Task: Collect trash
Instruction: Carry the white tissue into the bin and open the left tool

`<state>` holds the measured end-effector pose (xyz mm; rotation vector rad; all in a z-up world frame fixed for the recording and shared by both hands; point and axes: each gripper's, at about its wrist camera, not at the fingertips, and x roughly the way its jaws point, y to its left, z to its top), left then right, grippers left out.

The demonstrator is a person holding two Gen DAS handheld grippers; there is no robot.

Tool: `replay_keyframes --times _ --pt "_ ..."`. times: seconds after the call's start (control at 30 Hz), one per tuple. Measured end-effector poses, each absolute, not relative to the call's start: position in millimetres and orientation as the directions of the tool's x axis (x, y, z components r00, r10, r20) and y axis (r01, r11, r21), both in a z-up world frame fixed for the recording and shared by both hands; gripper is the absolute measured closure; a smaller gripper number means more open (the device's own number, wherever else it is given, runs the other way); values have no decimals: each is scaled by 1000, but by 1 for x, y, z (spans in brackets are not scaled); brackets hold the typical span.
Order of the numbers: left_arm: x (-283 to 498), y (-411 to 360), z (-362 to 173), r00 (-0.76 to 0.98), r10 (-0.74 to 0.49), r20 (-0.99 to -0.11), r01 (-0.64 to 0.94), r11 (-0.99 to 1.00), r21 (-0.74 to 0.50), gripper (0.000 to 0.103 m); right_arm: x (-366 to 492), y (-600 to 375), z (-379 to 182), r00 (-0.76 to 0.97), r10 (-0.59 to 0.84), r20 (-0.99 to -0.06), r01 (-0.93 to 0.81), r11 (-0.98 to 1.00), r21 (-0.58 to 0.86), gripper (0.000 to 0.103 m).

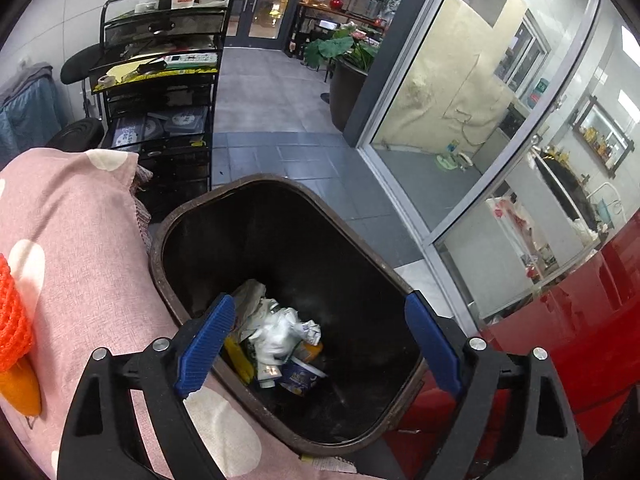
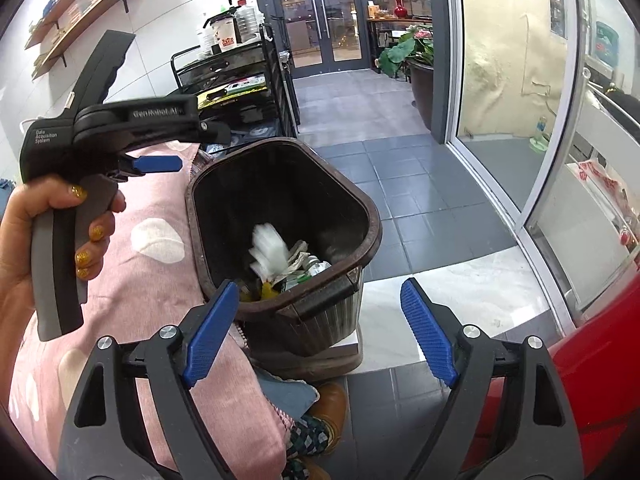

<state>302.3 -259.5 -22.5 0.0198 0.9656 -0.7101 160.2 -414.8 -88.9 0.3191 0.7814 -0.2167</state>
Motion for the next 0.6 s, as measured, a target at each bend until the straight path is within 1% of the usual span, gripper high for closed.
replay_keyframes --times 0.2,0.37,0.5,0.6 --pt "296 -251 -18 381 -548 -745 566 775 -281 14 158 -412 -90 699 -60 -713 294 933 210 20" --pt "289 -237 -14 400 -557 -727 556 779 -291 14 160 -409 -91 702 -44 -711 281 934 220 20" --pt "275 -218 -4 446 -568 -691 552 783 -287 14 165 -405 -89 709 -29 -705 263 938 226 20" --pt "260 -202 7 499 -564 -658 556 791 -256 10 168 -401 -87 714 -20 -700 251 940 229 20"
